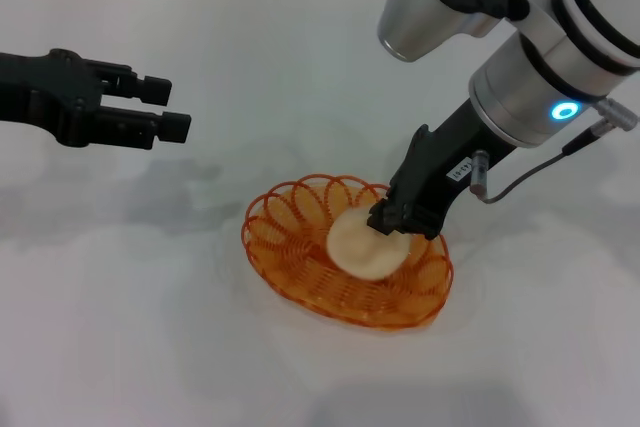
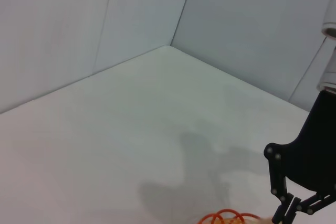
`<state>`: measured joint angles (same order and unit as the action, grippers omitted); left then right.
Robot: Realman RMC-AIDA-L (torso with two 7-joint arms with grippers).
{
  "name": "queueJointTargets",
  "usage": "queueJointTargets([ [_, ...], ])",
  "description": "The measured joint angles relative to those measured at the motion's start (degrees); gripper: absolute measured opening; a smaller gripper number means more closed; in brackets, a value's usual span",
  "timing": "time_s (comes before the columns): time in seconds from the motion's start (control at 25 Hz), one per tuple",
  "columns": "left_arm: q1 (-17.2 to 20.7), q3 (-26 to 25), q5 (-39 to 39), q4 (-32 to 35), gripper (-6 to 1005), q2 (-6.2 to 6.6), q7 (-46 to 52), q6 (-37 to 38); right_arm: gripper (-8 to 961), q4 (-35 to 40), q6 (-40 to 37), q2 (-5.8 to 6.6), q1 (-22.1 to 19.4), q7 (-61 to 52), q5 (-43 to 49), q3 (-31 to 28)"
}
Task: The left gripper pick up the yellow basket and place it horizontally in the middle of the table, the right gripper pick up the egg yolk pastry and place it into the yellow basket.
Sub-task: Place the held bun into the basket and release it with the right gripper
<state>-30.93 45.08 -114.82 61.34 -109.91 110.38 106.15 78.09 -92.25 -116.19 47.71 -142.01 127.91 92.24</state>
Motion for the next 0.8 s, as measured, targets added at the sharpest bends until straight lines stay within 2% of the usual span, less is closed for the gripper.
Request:
queueJointTargets([
  [0.52,0.0,0.0,-0.1,0.0,650,-0.02,0.1,-0.3,71,0.1,1.3,0.05,-0.2,0.6,-1.7,0.3],
  [0.8,0.0,0.0,0.0,0.0,650,-0.02,0.1,-0.5,198,0.4,1.5,0.43,-0.8,2.1,-4.4,-0.3],
])
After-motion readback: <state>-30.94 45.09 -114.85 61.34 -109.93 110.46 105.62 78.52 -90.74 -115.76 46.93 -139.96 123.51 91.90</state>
